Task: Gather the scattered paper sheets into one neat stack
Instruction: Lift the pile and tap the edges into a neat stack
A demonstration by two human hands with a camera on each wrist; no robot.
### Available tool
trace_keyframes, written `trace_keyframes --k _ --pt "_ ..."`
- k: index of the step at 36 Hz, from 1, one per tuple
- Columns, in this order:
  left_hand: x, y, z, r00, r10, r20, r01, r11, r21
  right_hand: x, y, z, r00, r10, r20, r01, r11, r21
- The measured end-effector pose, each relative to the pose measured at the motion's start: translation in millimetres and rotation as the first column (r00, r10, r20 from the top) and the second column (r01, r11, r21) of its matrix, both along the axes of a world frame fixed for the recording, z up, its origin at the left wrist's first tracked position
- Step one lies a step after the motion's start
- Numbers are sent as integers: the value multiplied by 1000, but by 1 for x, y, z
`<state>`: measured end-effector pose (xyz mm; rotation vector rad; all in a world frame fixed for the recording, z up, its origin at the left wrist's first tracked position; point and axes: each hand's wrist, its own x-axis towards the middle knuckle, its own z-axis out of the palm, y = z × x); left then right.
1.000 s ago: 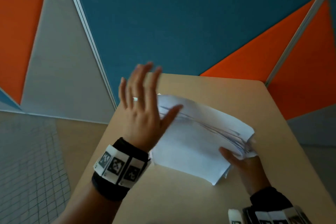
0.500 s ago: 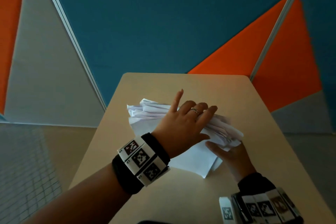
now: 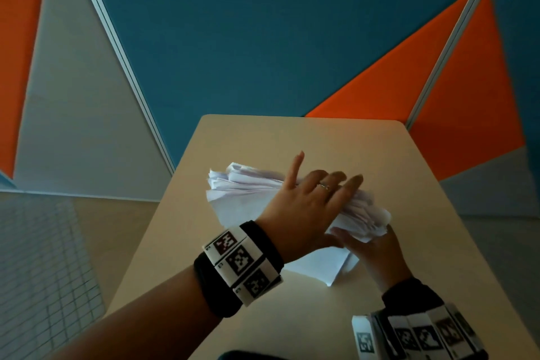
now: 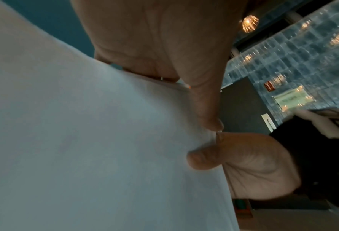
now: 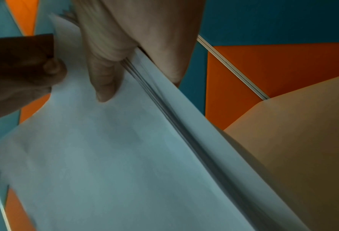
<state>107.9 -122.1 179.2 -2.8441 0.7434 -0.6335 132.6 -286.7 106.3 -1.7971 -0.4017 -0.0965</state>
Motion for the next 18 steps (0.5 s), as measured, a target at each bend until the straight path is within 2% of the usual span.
trace_keyframes --k 3,7,9,11,13,15,16,18 --pt "0 0 3 999 36 6 -35 995 -94 2 -2 -2 1000 14 -9 -14 1000 10" --pt "4 26 1 997 81 -12 -81 993 -80 0 -1 0 999 39 -23 -38 998 54" --pt "3 49 0 987 158 -9 -157 968 -195 0 -3 -2 998 27 -51 -22 995 99" --pt "-2 72 -3 961 276 14 -254 903 -347 0 -5 -3 996 13 -91 -3 993 115" --pt "-7 93 -11 922 387 7 -331 798 -505 1 -7 -6 992 11 -124 4 993 120" --pt "-8 113 -25 933 352 -77 -304 654 -692 2 -8 -5 987 12 -163 9 992 123" --pt "-8 119 -29 953 259 -158 -278 531 -801 3 -8 -4 984 14 -178 8 992 123" --pt "-6 124 -38 941 -11 -337 -332 142 -932 4 -7 -2 980 14 -196 9 993 114"
